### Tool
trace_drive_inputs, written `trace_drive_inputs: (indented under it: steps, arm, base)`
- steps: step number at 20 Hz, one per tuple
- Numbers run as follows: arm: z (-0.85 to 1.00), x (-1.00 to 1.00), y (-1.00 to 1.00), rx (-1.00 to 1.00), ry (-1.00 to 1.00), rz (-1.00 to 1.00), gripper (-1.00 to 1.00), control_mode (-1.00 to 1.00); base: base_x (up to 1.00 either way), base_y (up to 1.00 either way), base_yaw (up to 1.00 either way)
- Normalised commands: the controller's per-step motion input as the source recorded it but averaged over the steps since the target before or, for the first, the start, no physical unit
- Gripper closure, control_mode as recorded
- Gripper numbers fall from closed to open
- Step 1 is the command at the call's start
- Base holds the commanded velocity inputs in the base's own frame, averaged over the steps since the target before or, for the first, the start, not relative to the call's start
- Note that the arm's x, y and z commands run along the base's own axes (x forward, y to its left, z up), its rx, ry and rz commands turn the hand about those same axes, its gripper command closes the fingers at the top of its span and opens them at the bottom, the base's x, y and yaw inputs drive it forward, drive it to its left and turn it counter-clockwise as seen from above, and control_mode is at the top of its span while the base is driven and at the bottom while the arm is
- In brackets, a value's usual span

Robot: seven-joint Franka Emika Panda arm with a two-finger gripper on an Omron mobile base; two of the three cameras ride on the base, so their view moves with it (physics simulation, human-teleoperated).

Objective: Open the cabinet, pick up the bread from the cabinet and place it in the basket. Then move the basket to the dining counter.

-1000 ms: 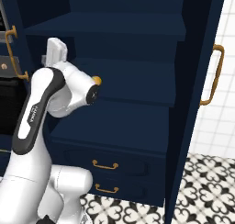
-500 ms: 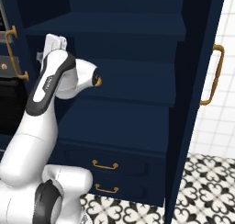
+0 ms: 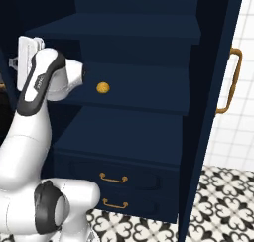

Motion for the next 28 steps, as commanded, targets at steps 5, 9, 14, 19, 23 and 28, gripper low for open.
trace_drive_inputs:
  steps: [5,9,14,19,23,28]
  arm:
    - [0.0,-0.72,1.0,0.0,0.0,0.22,1.0,-1.0]
    - [-0.08,0.14,1.0,-0.08,0.04,0.06,1.0,-1.0]
    - [-0.05,0.61,1.0,-0.1,0.08,0.01,1.0,-1.0]
    - [0.12,-0.08,-0.45,0.02,-0.12,0.07,1.0,-1.0]
    - [0.21,-0.34,-0.95,0.0,-0.35,0.04,1.0,-1.0]
    - [-0.09,-0.04,-0.85,-0.04,-0.53,0.09,1.0,-1.0]
  base:
    - [0.0,0.0,0.0]
    - [0.0,0.0,0.0]
    - [0.0,0.0,0.0]
    - [0.0,0.0,0.0]
    - [0.0,0.0,0.0]
    - [0.0,0.0,0.0]
